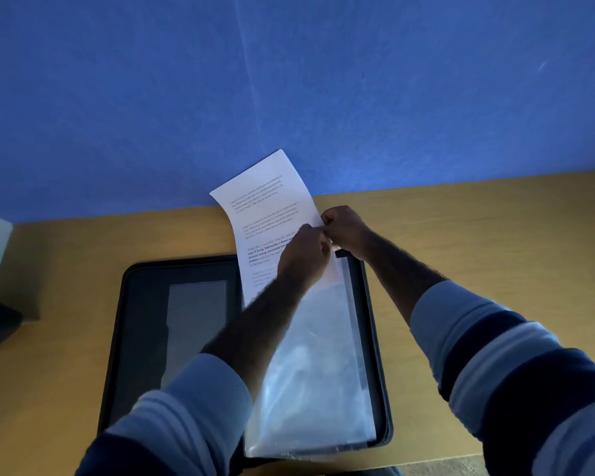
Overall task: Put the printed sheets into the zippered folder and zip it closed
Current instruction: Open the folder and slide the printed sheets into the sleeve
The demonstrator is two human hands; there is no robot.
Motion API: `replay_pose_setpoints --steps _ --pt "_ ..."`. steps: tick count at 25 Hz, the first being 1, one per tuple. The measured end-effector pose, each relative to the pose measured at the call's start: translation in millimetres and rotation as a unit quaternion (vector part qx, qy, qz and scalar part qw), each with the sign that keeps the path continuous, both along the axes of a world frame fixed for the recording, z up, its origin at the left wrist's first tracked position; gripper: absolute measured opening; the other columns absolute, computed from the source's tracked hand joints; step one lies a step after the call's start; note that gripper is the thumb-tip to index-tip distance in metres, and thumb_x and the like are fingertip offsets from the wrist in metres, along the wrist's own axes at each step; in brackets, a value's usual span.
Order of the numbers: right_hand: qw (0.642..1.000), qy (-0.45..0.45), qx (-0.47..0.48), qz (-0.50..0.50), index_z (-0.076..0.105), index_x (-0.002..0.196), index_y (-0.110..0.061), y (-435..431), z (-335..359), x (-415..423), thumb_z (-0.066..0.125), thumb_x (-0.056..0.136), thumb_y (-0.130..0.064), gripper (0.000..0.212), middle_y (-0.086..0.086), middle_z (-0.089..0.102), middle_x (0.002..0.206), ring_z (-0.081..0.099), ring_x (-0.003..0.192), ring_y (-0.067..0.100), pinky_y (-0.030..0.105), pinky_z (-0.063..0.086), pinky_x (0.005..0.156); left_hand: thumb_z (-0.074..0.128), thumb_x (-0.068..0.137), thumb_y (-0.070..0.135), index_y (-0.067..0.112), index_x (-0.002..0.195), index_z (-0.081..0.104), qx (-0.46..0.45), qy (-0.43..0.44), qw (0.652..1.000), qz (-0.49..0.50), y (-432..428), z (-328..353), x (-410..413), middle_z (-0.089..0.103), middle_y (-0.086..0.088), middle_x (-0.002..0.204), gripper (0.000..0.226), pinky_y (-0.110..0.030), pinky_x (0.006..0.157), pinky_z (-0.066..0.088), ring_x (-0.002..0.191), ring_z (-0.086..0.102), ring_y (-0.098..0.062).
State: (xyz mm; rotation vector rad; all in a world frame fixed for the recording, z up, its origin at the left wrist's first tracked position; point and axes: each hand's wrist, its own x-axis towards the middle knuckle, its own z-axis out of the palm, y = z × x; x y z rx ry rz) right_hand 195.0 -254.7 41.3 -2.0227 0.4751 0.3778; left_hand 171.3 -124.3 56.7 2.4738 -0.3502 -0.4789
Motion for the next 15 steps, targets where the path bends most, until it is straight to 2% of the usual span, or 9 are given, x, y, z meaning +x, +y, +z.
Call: replay_pose_setpoints --steps 1,3,5,7,8,10,12,13,15 --pt "1.0 0.011 0.009 -0.002 0.053 0.064 -0.001 -2 -1 -2 0.06 0.075 0.008 0.016 0.017 0.048 0.067 0.047 0.064 0.023 0.038 0.045 0.059 0.055 0.098 0.024 0.012 0.107 0.067 0.011 0.013 1.0 -0.022 7 -4 2 0.066 -0.011 0.113 0.02 -0.043 0.089 0.052 0.107 0.063 -0.031" --pt "0.999 0.032 0.037 -0.008 0.061 0.081 0.01 -6 -3 -4 0.062 0.083 0.006 0.005 0.029 0.066 0.087 0.063 0.073 0.029 0.04 0.058 0.063 0.062 0.093 0.026 0.013 0.114 0.065 0.054 0.047 0.996 -0.047 27 -15 6 0.069 -0.008 0.117 0.024 -0.041 0.092 0.052 0.11 0.062 -0.029" --pt "0.998 0.04 0.057 -0.011 0.06 0.085 0.007 -7 -7 -2 0.062 0.088 0.004 0.005 0.034 0.068 0.105 0.066 0.079 0.03 0.038 0.06 0.064 0.06 0.09 0.019 0.013 0.104 0.07 0.092 0.061 0.992 -0.059 44 -26 7 0.072 -0.006 0.112 0.018 -0.039 0.09 0.054 0.107 0.065 -0.027" --pt "0.998 0.022 0.05 -0.021 0.059 0.086 0.006 -4 -9 6 0.062 0.09 -0.002 0.01 0.036 0.066 0.109 0.063 0.078 0.026 0.037 0.054 0.066 0.053 0.087 0.011 0.014 0.086 0.071 0.086 0.048 0.993 -0.058 51 -32 3 0.072 -0.004 0.1 0.018 -0.038 0.083 0.056 0.097 0.067 -0.025" --pt "0.999 0.006 0.035 -0.025 0.059 0.09 0.01 -2 -10 12 0.062 0.091 -0.007 0.017 0.034 0.067 0.108 0.06 0.078 0.024 0.036 0.049 0.067 0.052 0.085 0.009 0.015 0.082 0.069 0.076 0.04 0.995 -0.05 50 -32 1 0.069 -0.003 0.096 0.018 -0.038 0.08 0.055 0.093 0.066 -0.024" --pt "0.999 -0.034 -0.012 -0.026 0.064 0.095 0.005 3 -6 23 0.062 0.091 -0.013 0.018 0.023 0.07 0.096 0.057 0.076 0.022 0.032 0.043 0.065 0.054 0.084 0.006 0.017 0.08 0.065 0.053 0.025 0.998 -0.035 46 -34 -1 0.065 -0.002 0.093 0.016 -0.038 0.079 0.055 0.088 0.063 -0.022" --pt "0.997 -0.07 -0.031 -0.03 0.063 0.083 -0.005 5 0 31 0.064 0.089 -0.011 0.009 0.006 0.061 0.076 0.051 0.067 0.017 0.028 0.039 0.061 0.055 0.084 0.006 0.018 0.081 0.064 0.041 0.018 0.999 -0.023 43 -37 -2 0.064 -0.001 0.093 0.015 -0.037 0.079 0.054 0.088 0.062 -0.021" --pt "0.996 -0.078 -0.032 -0.031 0.06 0.077 -0.008 5 2 32 0.065 0.087 -0.009 0.011 0.002 0.055 0.07 0.048 0.063 0.016 0.028 0.038 0.059 0.056 0.084 0.007 0.019 0.081 0.064 0.041 0.014 0.999 -0.016 42 -38 -2 0.063 0.0 0.094 0.014 -0.037 0.078 0.054 0.088 0.062 -0.021" --pt "0.997 -0.073 -0.034 -0.019 0.055 0.072 -0.008 2 3 30 0.065 0.085 -0.004 0.016 0.005 0.05 0.068 0.045 0.063 0.019 0.031 0.04 0.06 0.056 0.085 0.009 0.02 0.081 0.064 0.045 0.002 0.999 -0.002 43 -38 -2 0.061 0.003 0.092 0.014 -0.036 0.075 0.053 0.086 0.061 -0.019"
